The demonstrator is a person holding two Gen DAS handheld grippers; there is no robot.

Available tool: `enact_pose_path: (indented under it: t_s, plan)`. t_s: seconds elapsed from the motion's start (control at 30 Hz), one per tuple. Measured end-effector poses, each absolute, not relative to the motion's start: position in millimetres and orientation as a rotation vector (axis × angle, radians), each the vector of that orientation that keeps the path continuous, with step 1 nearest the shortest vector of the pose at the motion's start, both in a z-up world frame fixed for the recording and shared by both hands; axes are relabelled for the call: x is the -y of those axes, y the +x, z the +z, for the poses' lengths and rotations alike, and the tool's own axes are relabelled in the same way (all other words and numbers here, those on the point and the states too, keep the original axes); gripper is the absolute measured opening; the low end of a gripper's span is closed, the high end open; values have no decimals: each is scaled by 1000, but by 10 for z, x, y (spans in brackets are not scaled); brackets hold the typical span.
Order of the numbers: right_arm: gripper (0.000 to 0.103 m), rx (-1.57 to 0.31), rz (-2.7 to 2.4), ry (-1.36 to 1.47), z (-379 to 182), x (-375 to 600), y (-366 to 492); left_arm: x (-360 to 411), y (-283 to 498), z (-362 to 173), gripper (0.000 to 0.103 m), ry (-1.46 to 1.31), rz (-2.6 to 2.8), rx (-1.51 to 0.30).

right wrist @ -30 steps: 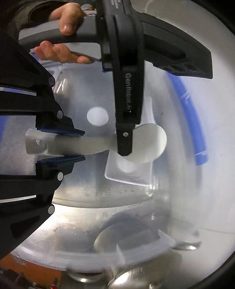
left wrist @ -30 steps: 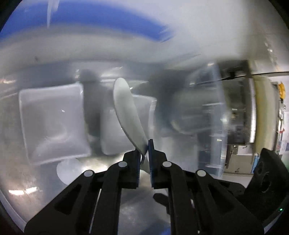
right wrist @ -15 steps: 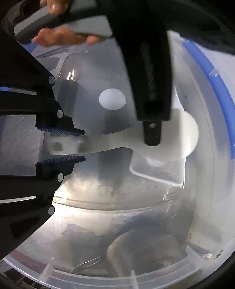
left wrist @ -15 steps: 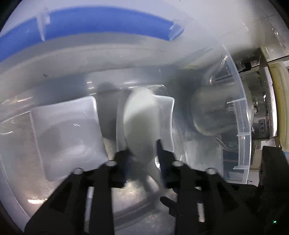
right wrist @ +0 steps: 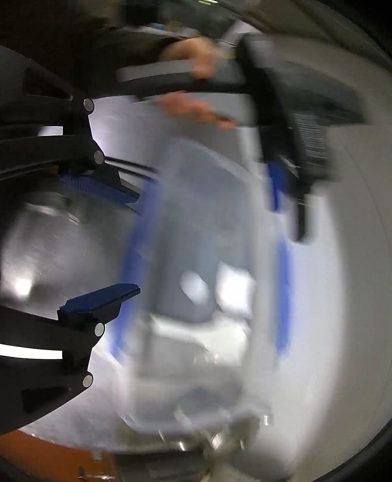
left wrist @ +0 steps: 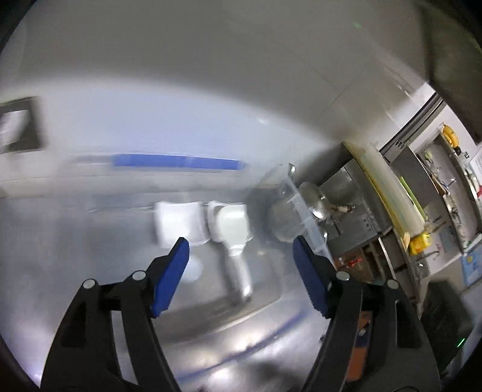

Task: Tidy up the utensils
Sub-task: 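Move the right gripper to the peeler handle and close on it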

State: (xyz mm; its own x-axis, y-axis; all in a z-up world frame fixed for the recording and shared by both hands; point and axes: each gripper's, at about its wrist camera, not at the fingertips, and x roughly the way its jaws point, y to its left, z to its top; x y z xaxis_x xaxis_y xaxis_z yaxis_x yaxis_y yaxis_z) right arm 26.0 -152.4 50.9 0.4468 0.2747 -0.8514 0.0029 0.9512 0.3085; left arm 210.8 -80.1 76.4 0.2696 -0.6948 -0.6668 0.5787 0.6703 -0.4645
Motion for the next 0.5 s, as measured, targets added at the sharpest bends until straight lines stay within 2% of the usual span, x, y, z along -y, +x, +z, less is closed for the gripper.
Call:
enact_pose_path:
  t_s: [0.13, 0.23, 0.5]
  plan:
    - [54, -1331, 200, 149, -315, 876, 9, 87, 1774, 636, 68, -130, -748, -988]
    - [51, -1430, 171, 98, -770, 625, -74, -318, 1536, 287, 68, -151, -657, -1077]
    - [49, -1517, 125, 142, -1154, 376, 1, -824, 1265, -428, 68, -238, -547, -1274]
